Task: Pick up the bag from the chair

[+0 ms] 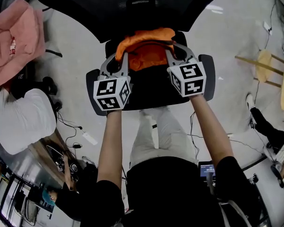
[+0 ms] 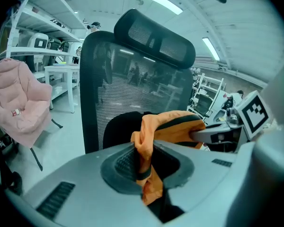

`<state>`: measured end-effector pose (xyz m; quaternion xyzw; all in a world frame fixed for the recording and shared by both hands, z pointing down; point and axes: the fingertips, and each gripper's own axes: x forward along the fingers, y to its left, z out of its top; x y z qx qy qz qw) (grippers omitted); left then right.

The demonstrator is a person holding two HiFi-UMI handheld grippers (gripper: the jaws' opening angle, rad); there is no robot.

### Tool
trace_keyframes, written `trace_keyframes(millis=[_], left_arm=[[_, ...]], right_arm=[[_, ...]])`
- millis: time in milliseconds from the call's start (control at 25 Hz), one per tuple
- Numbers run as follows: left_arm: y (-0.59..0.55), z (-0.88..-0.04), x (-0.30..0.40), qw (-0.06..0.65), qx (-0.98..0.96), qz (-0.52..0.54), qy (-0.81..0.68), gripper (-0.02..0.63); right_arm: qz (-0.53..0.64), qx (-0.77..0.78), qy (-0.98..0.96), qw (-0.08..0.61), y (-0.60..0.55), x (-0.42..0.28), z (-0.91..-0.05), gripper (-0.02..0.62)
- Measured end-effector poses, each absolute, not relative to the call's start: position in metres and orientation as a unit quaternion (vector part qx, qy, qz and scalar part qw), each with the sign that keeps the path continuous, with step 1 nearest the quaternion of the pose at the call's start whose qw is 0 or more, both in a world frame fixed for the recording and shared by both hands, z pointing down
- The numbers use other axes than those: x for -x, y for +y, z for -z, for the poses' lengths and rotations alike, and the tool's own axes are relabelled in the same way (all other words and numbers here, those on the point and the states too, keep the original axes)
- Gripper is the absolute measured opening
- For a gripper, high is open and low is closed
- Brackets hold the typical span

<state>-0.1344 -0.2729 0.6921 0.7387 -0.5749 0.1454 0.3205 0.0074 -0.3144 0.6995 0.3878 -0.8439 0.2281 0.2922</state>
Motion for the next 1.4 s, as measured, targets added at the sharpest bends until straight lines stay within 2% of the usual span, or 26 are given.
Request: trace_keyframes(millis=[440,1400], left_arm=[[-0.249,-0.638,0.134,0.303,-0.747,-0.114,-0.581,0.05],[-0.157,-0.439,0.111,0.188,-0.803,-0.08,-0.56,0.048]], right_arm=[[-0.223,-0.407,-0.85,0.25,-0.288,-0.006,-0.645,0.009],[-0.158,-0.438,-0.871,0.159,-0.189,-0.022,-0.458,0.009]])
